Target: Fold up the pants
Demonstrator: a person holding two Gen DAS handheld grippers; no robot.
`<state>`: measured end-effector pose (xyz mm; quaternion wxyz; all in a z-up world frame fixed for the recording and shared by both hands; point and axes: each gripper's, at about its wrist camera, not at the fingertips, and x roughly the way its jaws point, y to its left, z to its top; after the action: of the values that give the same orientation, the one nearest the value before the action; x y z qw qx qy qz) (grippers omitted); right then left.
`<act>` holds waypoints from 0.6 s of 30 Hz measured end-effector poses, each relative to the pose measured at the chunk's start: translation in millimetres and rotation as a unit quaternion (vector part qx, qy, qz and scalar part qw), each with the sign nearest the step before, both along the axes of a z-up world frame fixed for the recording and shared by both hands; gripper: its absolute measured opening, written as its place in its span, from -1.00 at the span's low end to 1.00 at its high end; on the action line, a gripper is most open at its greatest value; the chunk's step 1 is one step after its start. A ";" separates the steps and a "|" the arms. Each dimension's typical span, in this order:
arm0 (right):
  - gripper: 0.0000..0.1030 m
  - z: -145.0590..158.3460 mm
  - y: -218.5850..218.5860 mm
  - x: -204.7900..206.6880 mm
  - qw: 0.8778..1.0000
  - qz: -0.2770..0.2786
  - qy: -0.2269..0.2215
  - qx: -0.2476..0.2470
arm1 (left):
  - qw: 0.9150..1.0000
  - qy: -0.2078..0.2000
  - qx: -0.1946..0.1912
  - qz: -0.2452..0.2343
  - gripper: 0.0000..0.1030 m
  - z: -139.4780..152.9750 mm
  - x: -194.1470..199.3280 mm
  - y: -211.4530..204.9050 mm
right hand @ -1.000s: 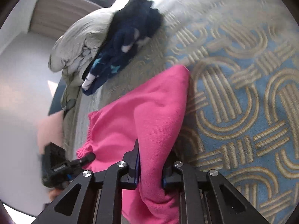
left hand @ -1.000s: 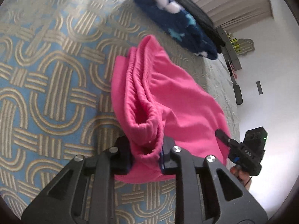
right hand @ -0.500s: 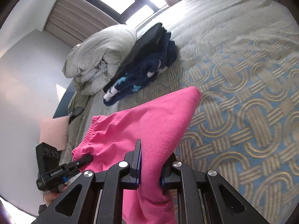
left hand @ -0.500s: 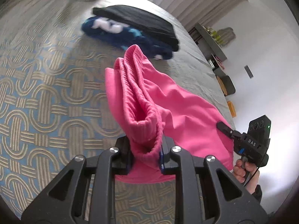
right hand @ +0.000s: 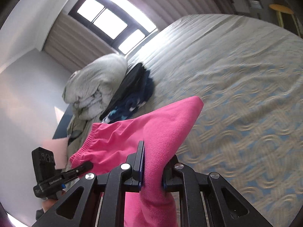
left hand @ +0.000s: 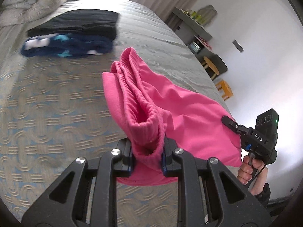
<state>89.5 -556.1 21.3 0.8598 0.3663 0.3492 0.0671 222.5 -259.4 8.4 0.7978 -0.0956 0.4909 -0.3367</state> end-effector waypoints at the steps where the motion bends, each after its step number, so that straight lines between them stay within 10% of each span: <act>1: -0.75 0.3 -11.0 -6.5 1.000 -0.008 -0.001 0.000 | 1.000 -0.003 0.002 -0.008 -0.55 2.3 -2.0 -14.4; 18: -0.75 -14.8 -198.2 -99.8 0.990 -0.142 -0.011 0.010 | 0.989 -0.053 0.054 -0.124 -0.54 18.0 -31.7 -251.3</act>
<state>-10.3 -754.2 6.5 0.8608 0.4199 0.2836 -0.0482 190.7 -510.6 26.4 0.7787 0.0277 0.4734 -0.4109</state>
